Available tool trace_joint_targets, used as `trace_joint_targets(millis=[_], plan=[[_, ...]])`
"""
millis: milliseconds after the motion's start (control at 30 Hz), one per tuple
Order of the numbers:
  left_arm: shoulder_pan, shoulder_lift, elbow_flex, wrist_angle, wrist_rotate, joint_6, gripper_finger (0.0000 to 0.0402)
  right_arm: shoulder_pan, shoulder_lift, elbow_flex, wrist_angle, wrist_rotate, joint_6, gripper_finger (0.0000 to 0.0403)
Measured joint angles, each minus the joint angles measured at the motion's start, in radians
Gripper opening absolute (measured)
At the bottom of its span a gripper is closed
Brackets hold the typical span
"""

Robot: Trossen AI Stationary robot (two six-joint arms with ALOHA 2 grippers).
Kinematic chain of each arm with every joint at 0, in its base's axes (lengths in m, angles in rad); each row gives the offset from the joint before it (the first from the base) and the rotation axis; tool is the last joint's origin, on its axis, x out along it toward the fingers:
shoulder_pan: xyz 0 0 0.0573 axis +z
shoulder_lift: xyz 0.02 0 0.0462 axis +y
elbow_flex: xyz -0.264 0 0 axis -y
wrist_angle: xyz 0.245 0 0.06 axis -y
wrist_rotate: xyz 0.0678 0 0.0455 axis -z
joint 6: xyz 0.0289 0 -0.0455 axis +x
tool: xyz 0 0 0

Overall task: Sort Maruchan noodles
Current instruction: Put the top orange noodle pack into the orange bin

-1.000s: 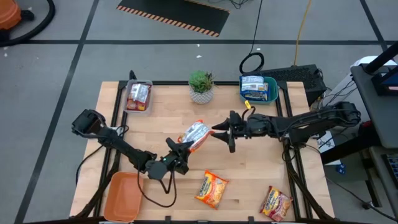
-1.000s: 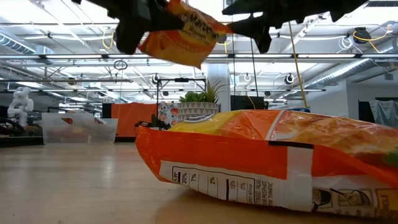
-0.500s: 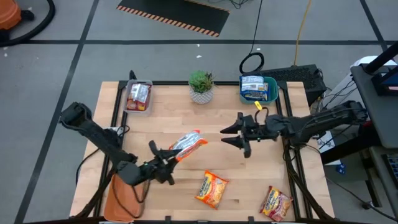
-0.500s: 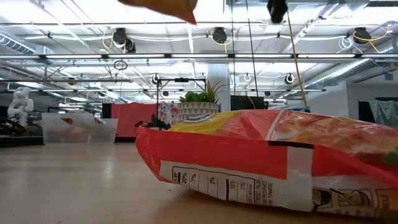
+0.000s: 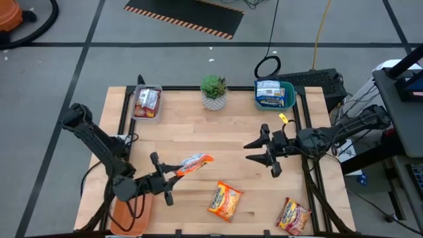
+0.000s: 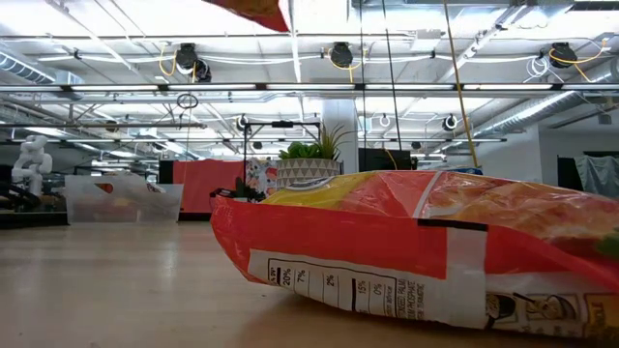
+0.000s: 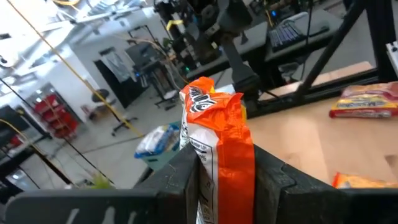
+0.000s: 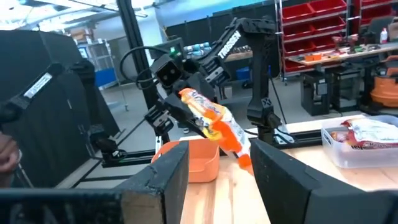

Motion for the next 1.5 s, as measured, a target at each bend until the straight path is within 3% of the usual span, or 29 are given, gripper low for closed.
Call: trace_joint_targets(millis=[233, 500, 633, 800, 967, 1233, 1500], plan=[[-0.006, -0.029, 0.111, -0.260, 0.027, -0.136, 0.0101, 0.012, -0.016, 0.000, 0.005, 0.000, -0.032, 0.0165], [0.032, -0.028, 0.394, -0.899, 0.168, -0.457, 0.0101, 0.016, -0.017, -0.001, -0.008, 0.000, -0.022, 0.0165], [0.048, -0.029, 0.477, -1.154, 0.328, -0.634, 0.0101, 0.035, -0.017, -0.001, -0.015, 0.000, -0.014, 0.0165], [0.066, -0.029, 0.509, -1.403, 0.617, -0.858, 0.0101, 0.067, -0.017, -0.001, -0.012, 0.000, -0.013, 0.0165], [0.057, -0.027, 0.509, -1.553, 0.822, -1.032, 0.0101, 0.081, -0.017, -0.001, -0.001, 0.002, -0.017, 0.0164], [-0.009, -0.027, 0.509, -1.642, 0.965, -1.171, 0.0101, 0.083, -0.017, -0.001, 0.003, 0.005, -0.013, 0.0165], [-0.101, -0.027, 0.509, -1.798, 1.046, -1.188, 0.0101, 0.083, -0.017, -0.001, 0.002, 0.005, -0.013, 0.0164]])
